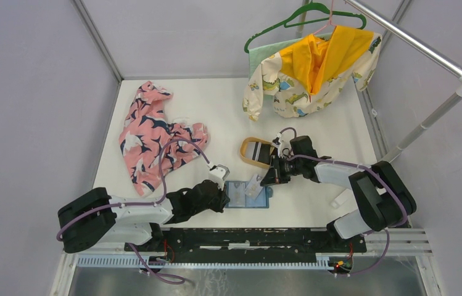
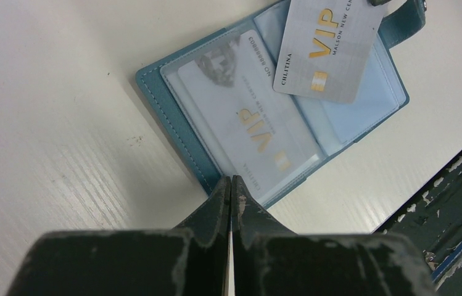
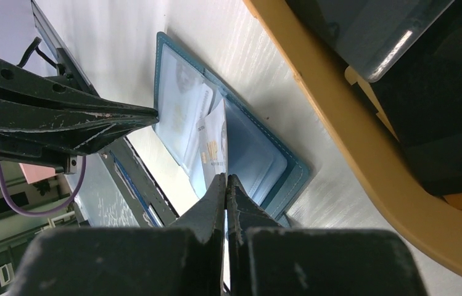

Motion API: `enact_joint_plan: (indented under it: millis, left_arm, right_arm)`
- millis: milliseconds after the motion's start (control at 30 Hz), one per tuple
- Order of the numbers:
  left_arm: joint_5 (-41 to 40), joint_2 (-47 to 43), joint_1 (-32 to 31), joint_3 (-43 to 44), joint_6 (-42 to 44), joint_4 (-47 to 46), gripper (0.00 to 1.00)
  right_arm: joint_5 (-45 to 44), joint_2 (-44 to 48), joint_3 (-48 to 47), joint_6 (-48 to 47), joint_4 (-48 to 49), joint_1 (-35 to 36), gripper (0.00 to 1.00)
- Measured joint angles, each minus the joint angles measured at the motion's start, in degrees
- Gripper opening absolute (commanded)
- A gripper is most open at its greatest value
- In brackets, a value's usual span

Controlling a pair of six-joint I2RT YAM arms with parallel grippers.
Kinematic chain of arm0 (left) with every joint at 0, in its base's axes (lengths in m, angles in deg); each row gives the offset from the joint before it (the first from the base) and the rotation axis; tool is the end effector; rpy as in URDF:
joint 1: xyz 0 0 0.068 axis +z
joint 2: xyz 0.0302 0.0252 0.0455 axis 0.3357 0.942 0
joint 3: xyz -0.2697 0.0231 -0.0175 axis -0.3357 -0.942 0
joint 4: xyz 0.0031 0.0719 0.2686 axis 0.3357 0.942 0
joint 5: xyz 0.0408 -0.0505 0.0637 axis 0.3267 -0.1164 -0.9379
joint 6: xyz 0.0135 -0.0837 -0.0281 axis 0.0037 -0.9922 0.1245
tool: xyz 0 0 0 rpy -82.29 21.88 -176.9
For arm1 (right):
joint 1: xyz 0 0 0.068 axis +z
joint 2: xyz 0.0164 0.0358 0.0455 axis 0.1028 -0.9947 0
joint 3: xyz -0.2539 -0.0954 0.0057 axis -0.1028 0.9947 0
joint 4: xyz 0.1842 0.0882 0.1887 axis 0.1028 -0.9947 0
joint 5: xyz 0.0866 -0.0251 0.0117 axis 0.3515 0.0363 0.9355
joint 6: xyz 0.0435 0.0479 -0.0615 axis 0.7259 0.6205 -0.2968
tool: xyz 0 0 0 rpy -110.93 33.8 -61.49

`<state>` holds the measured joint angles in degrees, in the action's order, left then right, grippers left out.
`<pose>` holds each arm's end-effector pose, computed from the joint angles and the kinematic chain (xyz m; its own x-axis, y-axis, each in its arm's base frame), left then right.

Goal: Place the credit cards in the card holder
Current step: Insert the credit card into the card holder.

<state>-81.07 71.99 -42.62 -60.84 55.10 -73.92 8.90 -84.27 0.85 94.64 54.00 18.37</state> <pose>0.1324 -0.2157 0.0953 -0.6635 0.1518 -0.7326 0.5164 0.8015 -0.3016 0.2392 0.1660 0.0947 -0.9560 -0.0382 -0.2910 -0.2543 0.6031 0.7560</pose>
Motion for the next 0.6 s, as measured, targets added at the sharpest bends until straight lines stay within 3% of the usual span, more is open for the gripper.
enact_joint_plan:
  millis: [600]
  left_arm:
    - [-1.5, 1.3, -0.3, 0.2, 0.0, -1.2, 0.05]
  right_arm:
    - [0.7, -1.5, 0.0, -0.7, 0.1, 2.3, 0.00]
